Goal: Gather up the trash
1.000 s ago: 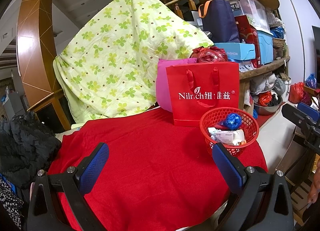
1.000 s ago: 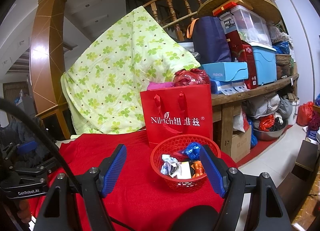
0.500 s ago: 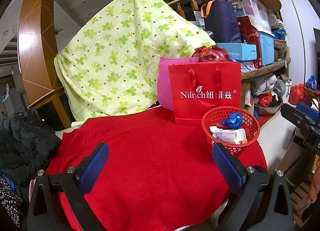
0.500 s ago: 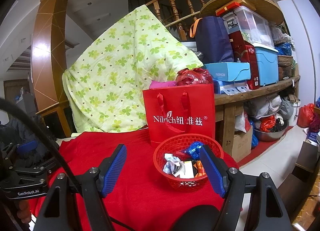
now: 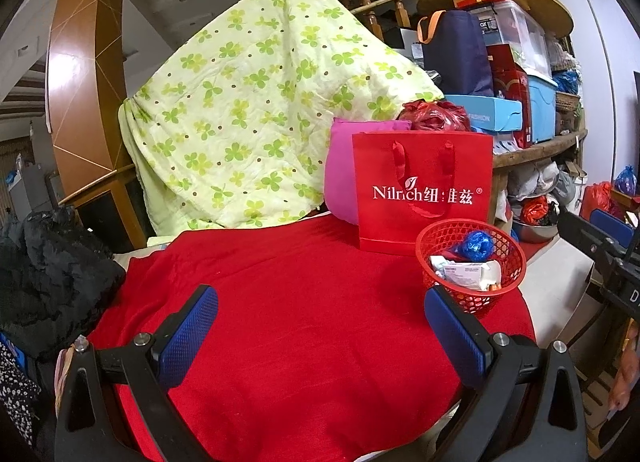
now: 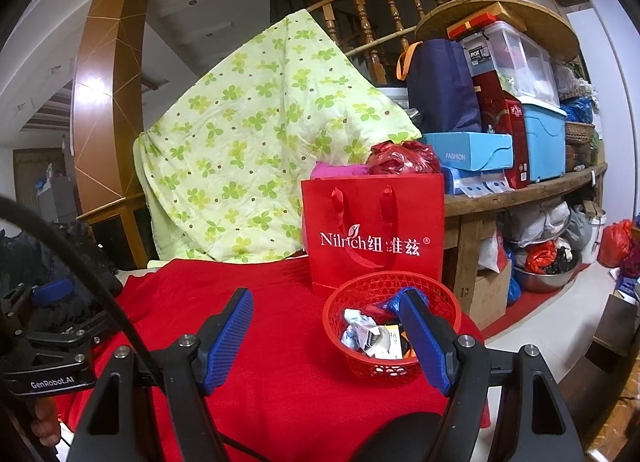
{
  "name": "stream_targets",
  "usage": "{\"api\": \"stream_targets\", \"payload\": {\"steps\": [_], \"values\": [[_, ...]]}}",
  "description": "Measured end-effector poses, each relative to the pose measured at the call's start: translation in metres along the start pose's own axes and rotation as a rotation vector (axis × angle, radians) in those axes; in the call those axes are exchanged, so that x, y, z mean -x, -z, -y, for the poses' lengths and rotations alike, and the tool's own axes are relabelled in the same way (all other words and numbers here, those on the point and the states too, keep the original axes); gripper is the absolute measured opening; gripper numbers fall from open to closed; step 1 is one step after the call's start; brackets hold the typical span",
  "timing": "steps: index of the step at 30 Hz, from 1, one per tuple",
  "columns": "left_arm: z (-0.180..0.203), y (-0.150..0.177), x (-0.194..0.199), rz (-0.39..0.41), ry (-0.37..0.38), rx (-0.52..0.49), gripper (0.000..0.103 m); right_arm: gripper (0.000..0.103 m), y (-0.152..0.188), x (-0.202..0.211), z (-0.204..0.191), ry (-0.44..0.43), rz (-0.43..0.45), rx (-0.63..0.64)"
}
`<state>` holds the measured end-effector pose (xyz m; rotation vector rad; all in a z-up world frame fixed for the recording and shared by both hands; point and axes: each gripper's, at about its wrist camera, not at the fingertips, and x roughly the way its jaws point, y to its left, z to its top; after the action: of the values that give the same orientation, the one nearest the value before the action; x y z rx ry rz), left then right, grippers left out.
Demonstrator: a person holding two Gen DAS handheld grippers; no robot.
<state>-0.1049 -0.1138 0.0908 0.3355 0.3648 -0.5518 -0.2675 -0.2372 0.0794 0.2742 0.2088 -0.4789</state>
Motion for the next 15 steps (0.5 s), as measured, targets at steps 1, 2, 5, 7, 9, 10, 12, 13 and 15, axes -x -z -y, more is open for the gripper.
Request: {"api": "stream_targets", "payload": {"steps": [1,2,5,7,9,10,12,13,15], "values": [[-0.001,0.000,-0.001,-0.001,0.002,0.002,0.102,0.078,0.000,0.000,-0.001,0.005,0.002,0.001],[-0.002,-0.001,-0.001,-0.002,0.004,0.005,0.102,0.078,-0.001,0.000,-0.001,0.013,0.003,0.003],[0.000,-0.001,-0.004,-0.003,0.010,0.006,0.102,0.078,-0.001,-0.002,0.000,0.024,-0.001,-0.003],[0.005,-0.003,-0.008,-0.008,0.015,-0.005,0.102,0.078,-0.001,-0.005,0.005,0.035,-0.012,-0.011],[0.011,-0.004,-0.011,-0.010,0.020,-0.017,0.102,0.078,0.001,-0.009,0.011,0.042,-0.026,-0.026],[0.015,-0.006,-0.014,-0.010,0.025,-0.022,0.102,0.078,0.002,-0.011,0.015,0.043,-0.031,-0.037],[0.024,-0.008,-0.020,-0.015,0.041,-0.039,0.102,0.078,0.004,-0.019,0.022,0.059,-0.050,-0.038],[0.029,-0.009,-0.024,-0.017,0.046,-0.048,0.102,0.078,0.004,-0.024,0.025,0.063,-0.063,-0.037],[0.037,-0.012,-0.030,-0.019,0.058,-0.055,0.102,0.078,0.005,-0.034,0.031,0.066,-0.081,-0.045]]}}
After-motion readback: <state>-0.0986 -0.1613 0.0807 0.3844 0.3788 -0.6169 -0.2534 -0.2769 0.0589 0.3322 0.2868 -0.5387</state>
